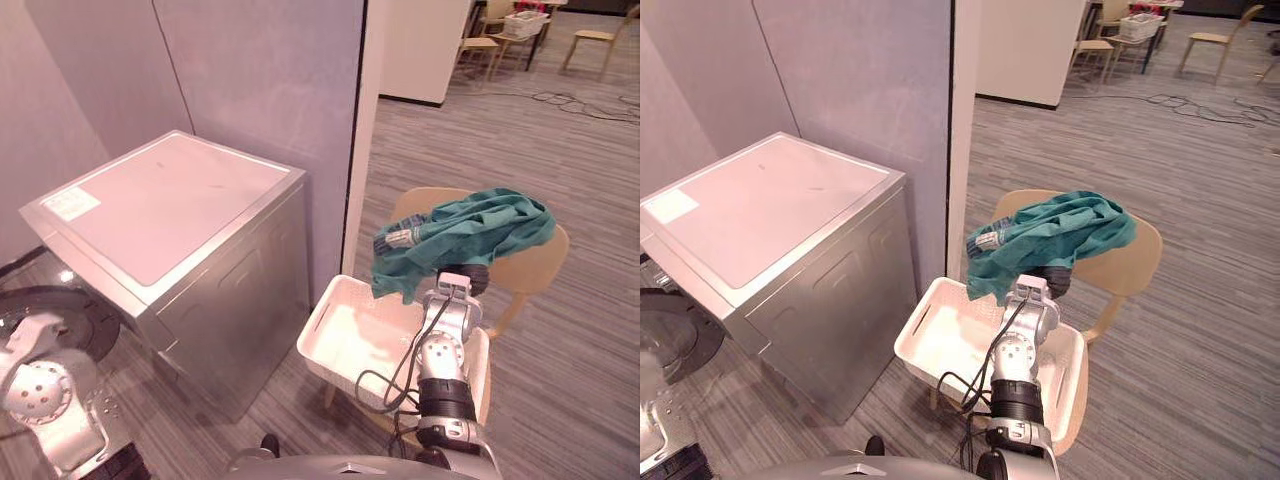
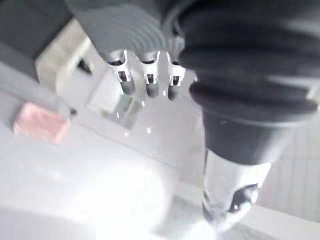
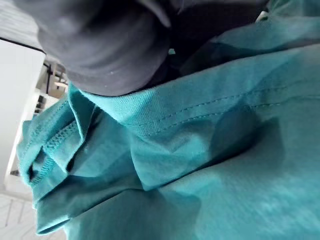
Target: Pick up the laundry basket with both hands and put the clothes into the washing machine.
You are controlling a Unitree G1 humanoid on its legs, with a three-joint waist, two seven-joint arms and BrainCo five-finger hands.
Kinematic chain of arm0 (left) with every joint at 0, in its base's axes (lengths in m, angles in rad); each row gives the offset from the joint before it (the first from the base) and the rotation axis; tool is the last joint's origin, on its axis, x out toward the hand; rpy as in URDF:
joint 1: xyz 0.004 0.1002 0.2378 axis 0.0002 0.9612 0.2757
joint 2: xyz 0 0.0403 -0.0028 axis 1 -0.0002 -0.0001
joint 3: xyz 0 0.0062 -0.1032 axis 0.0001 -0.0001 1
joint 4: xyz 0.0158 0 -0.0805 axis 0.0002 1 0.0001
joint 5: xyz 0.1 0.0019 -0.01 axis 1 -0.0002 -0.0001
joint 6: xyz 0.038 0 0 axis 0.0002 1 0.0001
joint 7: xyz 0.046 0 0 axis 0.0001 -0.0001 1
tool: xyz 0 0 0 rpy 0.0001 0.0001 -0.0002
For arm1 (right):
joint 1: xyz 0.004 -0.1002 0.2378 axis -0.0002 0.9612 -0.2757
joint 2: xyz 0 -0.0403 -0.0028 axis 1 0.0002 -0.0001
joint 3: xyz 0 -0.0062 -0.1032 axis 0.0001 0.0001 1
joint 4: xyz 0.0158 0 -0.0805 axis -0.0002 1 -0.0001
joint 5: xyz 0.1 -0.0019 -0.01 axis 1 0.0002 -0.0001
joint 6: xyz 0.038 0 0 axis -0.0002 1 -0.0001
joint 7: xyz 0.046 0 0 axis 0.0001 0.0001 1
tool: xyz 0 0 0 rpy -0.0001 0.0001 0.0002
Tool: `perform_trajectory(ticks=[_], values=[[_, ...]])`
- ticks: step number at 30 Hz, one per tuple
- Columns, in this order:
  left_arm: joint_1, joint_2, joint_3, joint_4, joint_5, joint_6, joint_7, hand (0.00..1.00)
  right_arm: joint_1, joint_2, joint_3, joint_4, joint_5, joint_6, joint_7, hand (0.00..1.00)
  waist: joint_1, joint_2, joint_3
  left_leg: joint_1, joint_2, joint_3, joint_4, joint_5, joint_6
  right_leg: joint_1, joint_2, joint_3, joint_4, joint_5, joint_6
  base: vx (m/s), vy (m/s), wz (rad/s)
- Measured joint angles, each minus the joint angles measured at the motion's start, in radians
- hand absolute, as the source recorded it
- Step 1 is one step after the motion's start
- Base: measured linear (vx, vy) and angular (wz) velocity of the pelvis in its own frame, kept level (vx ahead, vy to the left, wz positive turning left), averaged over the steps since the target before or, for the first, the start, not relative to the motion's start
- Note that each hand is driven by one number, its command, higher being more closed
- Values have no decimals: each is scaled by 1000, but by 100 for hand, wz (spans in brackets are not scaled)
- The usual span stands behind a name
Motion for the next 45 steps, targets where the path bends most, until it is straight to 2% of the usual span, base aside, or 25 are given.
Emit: perform_trajectory(ticks=[1,2,3,6,7,9,12,15,19,21,25,31,35,36,41,45], values=[[-4,2,-103,-32,9,-15,-15,0,1,0,33,-14,0,2,0,100,-6,1,-1,0,2,17,0,-1,-1,-15,0,24,-4,9,-1,-49,5,-39],[-9,3,-158,-37,10,-20,-30,0,4,1,50,-27,0,4,0,100,-10,2,-1,0,4,25,0,-1,-1,-19,0,29,-9,15,-1,-29,5,-41],[-17,4,-268,-32,10,-22,-67,0,6,-1,86,-43,-1,8,2,100,-23,2,-1,0,4,39,0,-1,-1,-26,1,47,-15,23,-3,-16,-4,-37],[-38,16,-536,70,-17,-21,-165,0,15,-1,165,-92,-1,18,4,100,-50,2,-1,3,8,68,0,3,-2,-49,2,80,-15,42,-8,0,-12,-32],[-59,29,-634,137,-43,0,-210,0,21,-1,188,-115,-2,22,5,100,-62,3,-1,3,8,69,0,6,2,-50,3,84,-18,48,-6,20,-22,-20],[-70,40,-740,205,-40,23,-261,0,23,-1,216,-130,-2,23,7,100,-80,2,-1,6,8,73,0,7,2,-52,4,95,-18,49,-6,16,-19,-11],[-120,46,-953,403,-40,65,-373,0,29,-1,273,-170,-3,23,8,100,-93,2,-1,23,12,94,0,4,5,-52,6,114,-18,47,-5,21,-23,-20],[-169,38,-1030,500,-39,104,-418,0,29,-4,332,-222,-25,27,8,100,-107,3,-1,20,18,118,-1,1,3,-76,10,137,-16,47,-8,-1,-27,-22],[-232,39,-1058,542,-25,123,-423,0,30,-6,355,-268,-37,25,6,100,-122,1,0,20,19,129,-1,0,3,-87,10,155,-14,48,-8,3,-15,-12],[-278,40,-1076,552,57,138,-405,0,30,-7,373,-269,-38,21,6,100,-131,1,0,20,19,132,-1,0,3,-90,10,158,-13,48,-9,-9,-13,-4],[-373,39,-1121,614,135,144,-354,0,32,-9,391,-295,-38,7,-1,100,-136,0,0,18,20,147,-1,0,3,-104,10,171,-11,51,-11,-25,-6,-10],[-474,35,-1168,630,138,146,-303,0,37,-10,399,-376,-38,-28,-2,100,-155,-4,-2,16,21,157,-1,0,3,-118,9,185,-7,53,-12,-14,-3,-5],[-523,31,-1182,666,135,148,-289,0,44,-11,399,-384,-38,-38,-3,100,-170,-21,-16,15,21,159,-1,0,3,-119,9,186,-7,54,-11,0,0,0],[-536,31,-1193,678,126,150,-280,100,51,-11,399,-385,-38,-38,-3,100,-172,-30,-21,15,21,160,-1,0,3,-119,9,187,-7,54,-11,0,0,0],[-569,31,-1189,730,79,158,-263,100,96,-14,400,-389,-38,-49,-3,100,-176,-52,-35,13,21,160,-1,0,3,-121,8,187,-7,54,-11,-6,1,0],[-612,31,-1188,744,46,160,-241,100,121,-40,401,-429,-38,-53,-8,100,-183,-55,-44,-1,21,159,-1,1,3,-137,8,187,-7,54,-7,-35,2,0]])
